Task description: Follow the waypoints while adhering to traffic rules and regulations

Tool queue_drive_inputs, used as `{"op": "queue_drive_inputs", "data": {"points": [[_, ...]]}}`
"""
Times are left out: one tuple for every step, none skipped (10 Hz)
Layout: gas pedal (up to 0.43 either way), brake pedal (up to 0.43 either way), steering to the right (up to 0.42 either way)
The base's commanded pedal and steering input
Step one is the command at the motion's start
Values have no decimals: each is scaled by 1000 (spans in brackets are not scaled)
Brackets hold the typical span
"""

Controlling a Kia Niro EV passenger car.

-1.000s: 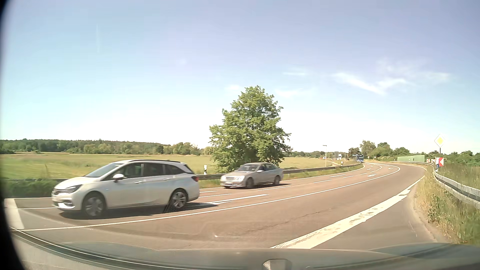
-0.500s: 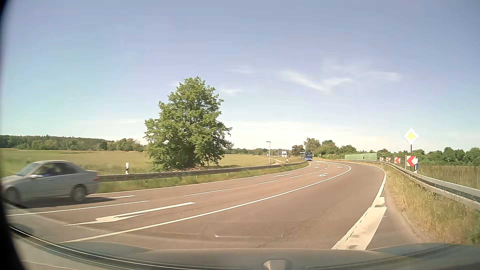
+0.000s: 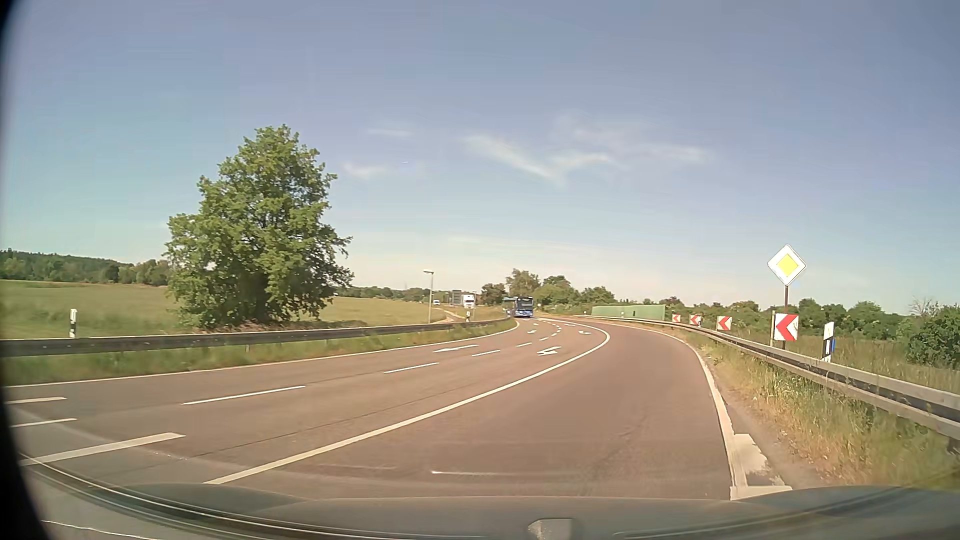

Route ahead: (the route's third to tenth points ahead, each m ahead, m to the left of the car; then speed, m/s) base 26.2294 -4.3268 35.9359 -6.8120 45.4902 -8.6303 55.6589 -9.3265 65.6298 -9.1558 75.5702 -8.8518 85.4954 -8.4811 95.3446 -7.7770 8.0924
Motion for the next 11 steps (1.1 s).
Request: {"op": "queue_drive_inputs", "data": {"points": [[358,24,174],[358,24,169],[370,24,157],[378,24,142],[390,24,125],[398,24,108],[398,24,91],[409,24,78],[421,24,62],[421,24,45],[421,24,30]]}}
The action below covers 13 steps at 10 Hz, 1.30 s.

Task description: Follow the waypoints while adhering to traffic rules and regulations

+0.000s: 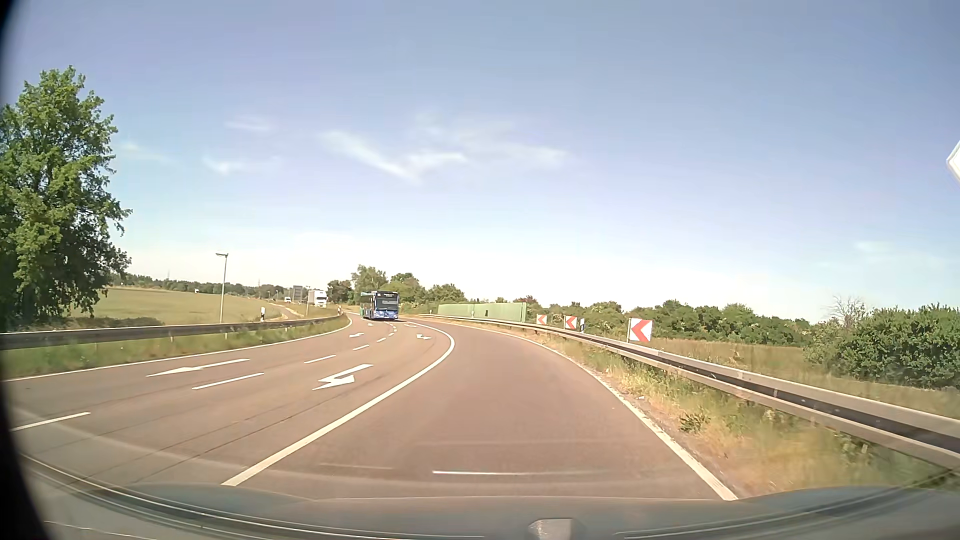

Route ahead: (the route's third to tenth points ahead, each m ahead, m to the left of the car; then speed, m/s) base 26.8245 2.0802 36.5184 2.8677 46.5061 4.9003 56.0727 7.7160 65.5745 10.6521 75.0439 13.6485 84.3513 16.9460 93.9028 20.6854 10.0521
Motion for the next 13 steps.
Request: {"op": "queue_drive_inputs", "data": {"points": [[421,24,15],[421,24,5],[421,24,4],[421,24,4],[421,24,1],[421,24,1],[421,24,1],[421,24,1],[421,24,0],[421,24,-3],[421,24,-13],[421,24,-21],[409,24,-26]]}}
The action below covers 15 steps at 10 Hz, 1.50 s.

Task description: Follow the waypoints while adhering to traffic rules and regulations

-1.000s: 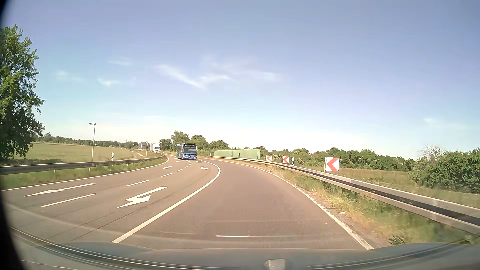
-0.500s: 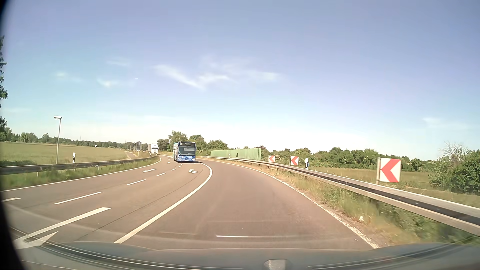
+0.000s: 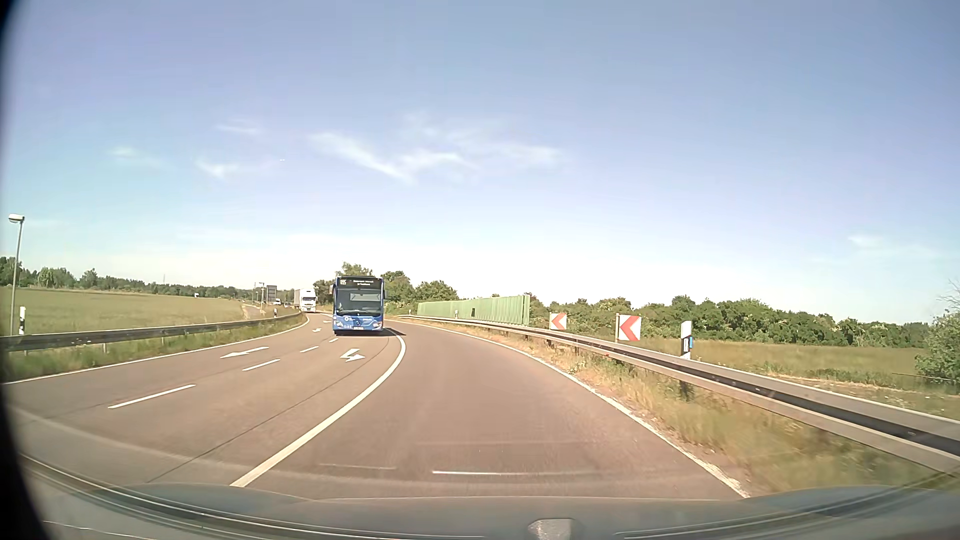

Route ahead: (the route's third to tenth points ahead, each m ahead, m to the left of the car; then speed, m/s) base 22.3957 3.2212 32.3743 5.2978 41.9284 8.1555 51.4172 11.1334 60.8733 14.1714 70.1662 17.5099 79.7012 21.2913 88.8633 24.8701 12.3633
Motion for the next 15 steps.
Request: {"op": "queue_drive_inputs", "data": {"points": [[409,24,-31],[409,24,-34],[409,24,-37],[409,24,-39],[409,24,-40],[409,24,-41],[409,24,-41],[409,24,-41],[409,24,-41],[409,24,-41],[409,24,-41],[409,24,-41],[409,24,-41],[409,24,-41],[409,24,-39]]}}
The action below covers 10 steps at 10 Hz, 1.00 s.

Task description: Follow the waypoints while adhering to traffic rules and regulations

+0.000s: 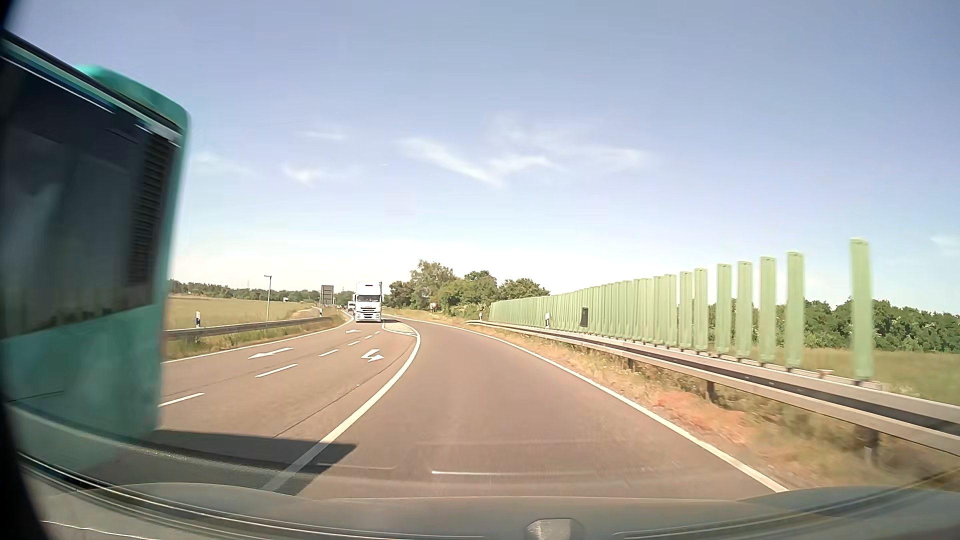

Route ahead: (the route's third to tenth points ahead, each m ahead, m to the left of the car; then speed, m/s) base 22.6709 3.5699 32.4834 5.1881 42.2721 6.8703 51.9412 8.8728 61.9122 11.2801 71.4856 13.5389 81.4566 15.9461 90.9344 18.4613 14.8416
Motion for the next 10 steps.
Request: {"op": "queue_drive_inputs", "data": {"points": [[409,24,-37],[409,24,-35],[409,24,-33],[409,24,-30],[409,24,-29],[409,24,-28],[398,24,-27],[398,24,-25],[398,24,-23],[398,24,-21]]}}
